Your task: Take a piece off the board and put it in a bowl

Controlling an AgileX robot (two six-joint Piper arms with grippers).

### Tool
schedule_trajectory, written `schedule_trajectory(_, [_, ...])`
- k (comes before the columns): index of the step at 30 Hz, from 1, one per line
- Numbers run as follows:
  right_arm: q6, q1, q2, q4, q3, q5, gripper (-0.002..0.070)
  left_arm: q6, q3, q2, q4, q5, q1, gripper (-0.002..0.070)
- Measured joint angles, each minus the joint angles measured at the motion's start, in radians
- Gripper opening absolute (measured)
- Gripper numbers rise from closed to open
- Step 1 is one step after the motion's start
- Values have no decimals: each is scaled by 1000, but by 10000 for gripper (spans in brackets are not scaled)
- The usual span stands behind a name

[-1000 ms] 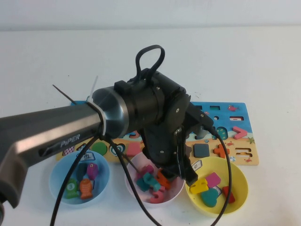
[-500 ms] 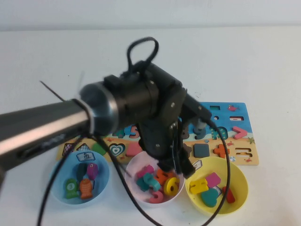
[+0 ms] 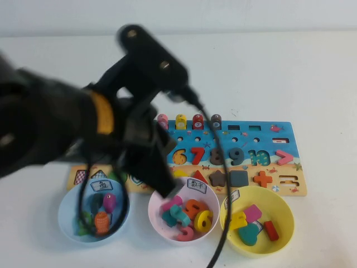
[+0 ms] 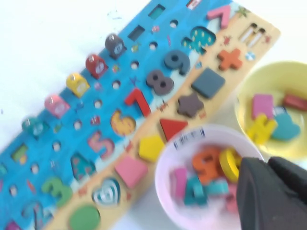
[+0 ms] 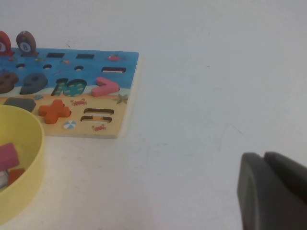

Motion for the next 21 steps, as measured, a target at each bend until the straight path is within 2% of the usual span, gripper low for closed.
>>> schedule_trajectory(4, [0,0,0,0,0,0,-17,-4,104,-106,-18,28,0,-1])
schedule_trajectory(10, [0,0,0,0,0,0,-17,-20,125,-139,11,114,0,-1])
schedule_trajectory(12, [0,0,0,0,0,0,-17,-52,127,-139,64,136,0,-1])
schedule_trajectory(16, [0,0,0,0,0,0,-17,-215,134,-139,200,141,0,-1])
schedule_trajectory(21, [0,0,0,0,0,0,-17,-346,243,-192,368,-17,3,-2])
